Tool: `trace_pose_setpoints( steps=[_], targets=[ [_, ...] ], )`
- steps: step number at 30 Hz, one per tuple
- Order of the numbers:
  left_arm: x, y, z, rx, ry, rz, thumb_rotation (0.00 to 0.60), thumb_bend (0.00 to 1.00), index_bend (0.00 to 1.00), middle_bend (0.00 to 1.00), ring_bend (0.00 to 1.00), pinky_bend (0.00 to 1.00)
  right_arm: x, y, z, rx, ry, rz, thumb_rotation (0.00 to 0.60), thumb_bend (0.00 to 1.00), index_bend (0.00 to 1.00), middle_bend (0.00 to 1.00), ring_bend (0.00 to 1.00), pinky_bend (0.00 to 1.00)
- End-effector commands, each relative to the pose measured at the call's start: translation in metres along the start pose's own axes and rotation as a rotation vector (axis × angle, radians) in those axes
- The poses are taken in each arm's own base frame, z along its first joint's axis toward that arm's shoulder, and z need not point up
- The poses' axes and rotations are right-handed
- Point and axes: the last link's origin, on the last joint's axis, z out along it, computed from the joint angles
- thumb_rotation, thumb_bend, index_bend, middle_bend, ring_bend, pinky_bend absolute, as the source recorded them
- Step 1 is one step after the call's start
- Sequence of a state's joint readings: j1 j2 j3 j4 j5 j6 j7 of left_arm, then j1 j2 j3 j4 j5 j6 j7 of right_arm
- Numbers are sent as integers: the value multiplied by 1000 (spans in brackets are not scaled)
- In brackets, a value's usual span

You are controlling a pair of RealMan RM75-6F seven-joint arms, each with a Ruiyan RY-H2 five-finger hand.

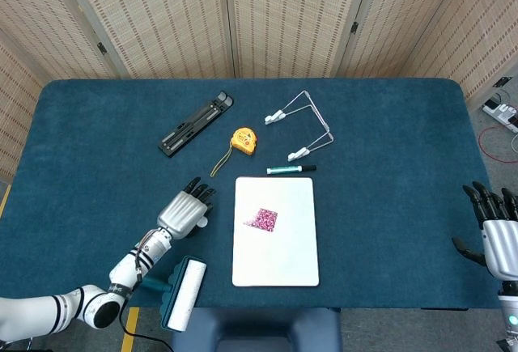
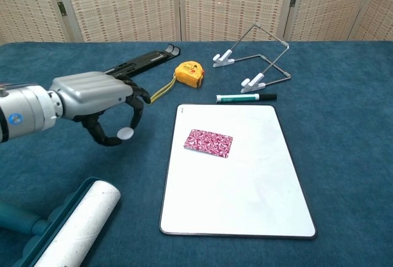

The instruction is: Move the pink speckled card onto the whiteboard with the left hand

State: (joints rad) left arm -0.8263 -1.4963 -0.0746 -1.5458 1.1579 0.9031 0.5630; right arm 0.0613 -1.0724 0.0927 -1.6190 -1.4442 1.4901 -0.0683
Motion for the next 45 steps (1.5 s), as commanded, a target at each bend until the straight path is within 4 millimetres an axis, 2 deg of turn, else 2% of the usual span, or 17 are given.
trace_pose_setpoints(
  steps=[1,9,26,32,45],
  targets=[
    [10,10,9,-27,17,0,600,361,520,185,135,0,0,1,-1,-2,-1,-1,600,230,97,111,139,0],
    [26,40,37,-86,29,-1,600,361,519,185,135,0,0,3,-1,-10,-1,0,600,230,97,111,141,0],
    [39,97,82,-142,12,42,600,360,519,189,139,0,0,9,1,-25,-9,-3,600,230,97,111,140,0],
    [38,105,93,-128,-11,50,600,360,519,190,140,0,0,11,1,-32,-11,-2,600,230,98,111,142,0],
    [34,110,103,-92,-50,63,600,360,478,190,138,0,0,14,0,-41,-10,-6,600,230,102,111,139,0]
  ],
)
